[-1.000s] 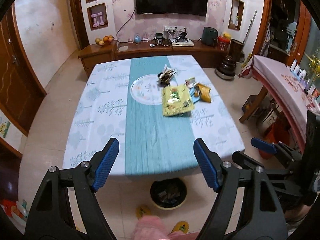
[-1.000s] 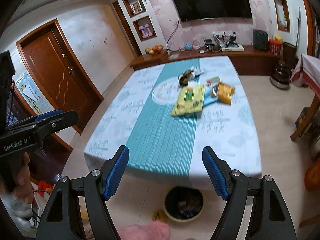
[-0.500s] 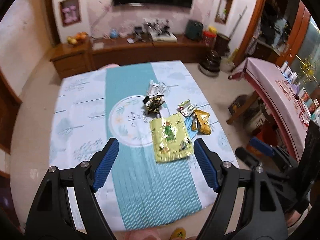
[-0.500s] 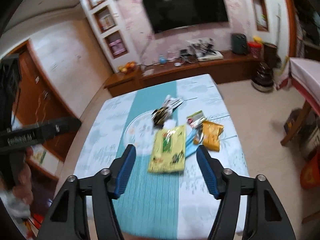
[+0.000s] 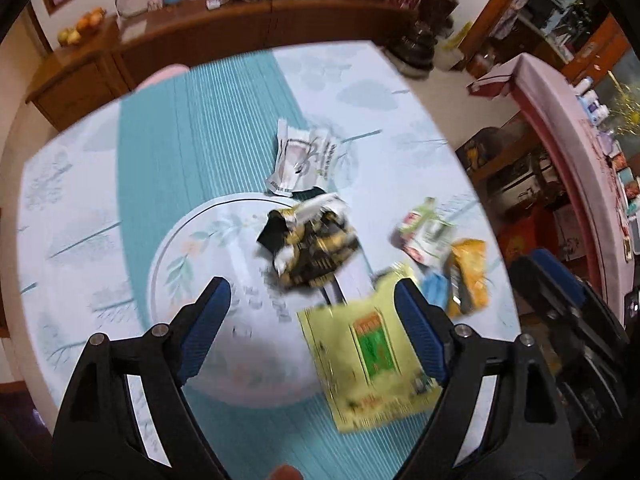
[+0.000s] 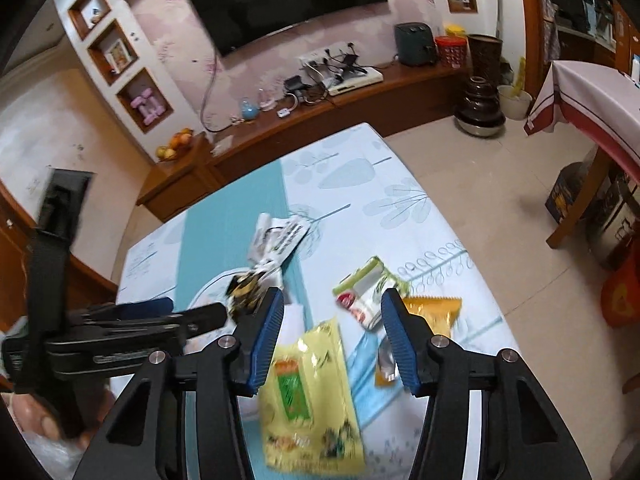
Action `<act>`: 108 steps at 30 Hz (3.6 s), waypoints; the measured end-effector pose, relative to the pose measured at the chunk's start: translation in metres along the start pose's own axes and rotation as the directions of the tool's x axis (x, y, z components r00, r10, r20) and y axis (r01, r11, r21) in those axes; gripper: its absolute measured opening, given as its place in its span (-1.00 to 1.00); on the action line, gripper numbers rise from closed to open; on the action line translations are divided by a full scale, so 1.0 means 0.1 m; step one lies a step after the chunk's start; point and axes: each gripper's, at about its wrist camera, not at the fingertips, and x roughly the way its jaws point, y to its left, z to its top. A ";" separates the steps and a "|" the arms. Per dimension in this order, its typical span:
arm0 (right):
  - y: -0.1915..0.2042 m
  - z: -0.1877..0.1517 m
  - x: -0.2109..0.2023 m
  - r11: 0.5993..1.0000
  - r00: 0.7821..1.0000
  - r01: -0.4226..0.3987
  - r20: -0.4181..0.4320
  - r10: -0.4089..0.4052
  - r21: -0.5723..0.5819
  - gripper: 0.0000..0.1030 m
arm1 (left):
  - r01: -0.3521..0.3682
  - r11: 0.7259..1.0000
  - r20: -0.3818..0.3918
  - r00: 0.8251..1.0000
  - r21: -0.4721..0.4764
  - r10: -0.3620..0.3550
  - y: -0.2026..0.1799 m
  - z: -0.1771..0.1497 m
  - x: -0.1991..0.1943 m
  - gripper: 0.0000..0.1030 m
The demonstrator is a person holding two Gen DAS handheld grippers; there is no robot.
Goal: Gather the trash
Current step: 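Grasp the black-and-gold wrapper with the left tool while the right tool grasps the white packet, then carry wrapper and white packet down over the black bin and open both tools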
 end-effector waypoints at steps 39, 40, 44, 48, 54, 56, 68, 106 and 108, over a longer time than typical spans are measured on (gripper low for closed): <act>1.00 0.50 2.41 0.997 0.973 0.077 -0.217 -0.076 -0.001 0.43 | 0.003 0.925 0.156 0.986 -0.379 0.060 1.76 0.23 0.14 0.17; 1.01 0.48 2.47 0.995 0.968 0.102 -0.230 -0.101 -0.008 0.44 | 0.003 0.926 0.157 0.986 -0.379 0.061 1.79 0.22 0.16 0.17; 1.08 0.45 2.55 0.984 0.961 0.164 -0.213 -0.176 -0.073 0.21 | 0.002 0.928 0.152 0.987 -0.373 0.059 1.82 0.22 0.21 0.17; 1.09 0.43 2.54 0.978 0.957 0.188 -0.206 -0.203 -0.089 -0.59 | 0.006 0.929 0.151 0.987 -0.369 0.053 1.80 0.17 0.19 0.17; 1.08 0.32 2.29 0.983 0.966 0.152 -0.194 -0.171 -0.106 -0.79 | -0.003 0.939 0.167 0.984 -0.343 0.064 1.67 0.03 0.02 0.17; 1.10 0.26 2.07 0.988 0.975 0.115 -0.178 -0.133 -0.105 -0.79 | -0.006 0.942 0.177 0.982 -0.336 0.070 1.60 -0.07 -0.08 0.17; 1.00 -0.38 0.48 0.979 0.991 -0.080 -0.122 0.058 -0.185 -0.79 | -0.015 0.943 0.238 0.966 -0.333 0.099 0.87 -1.13 -1.00 0.18; -0.89 -4.16 -1.99 0.910 0.888 -0.326 -0.414 0.201 -0.257 -0.79 | -0.106 0.941 0.104 0.984 -0.323 0.147 -1.34 -5.14 -1.36 0.18; -0.95 -4.30 -1.85 0.917 0.882 -0.320 -0.429 0.196 -0.239 -0.79 | -0.101 0.943 0.085 0.987 -0.318 0.135 -1.31 -5.19 -1.19 0.18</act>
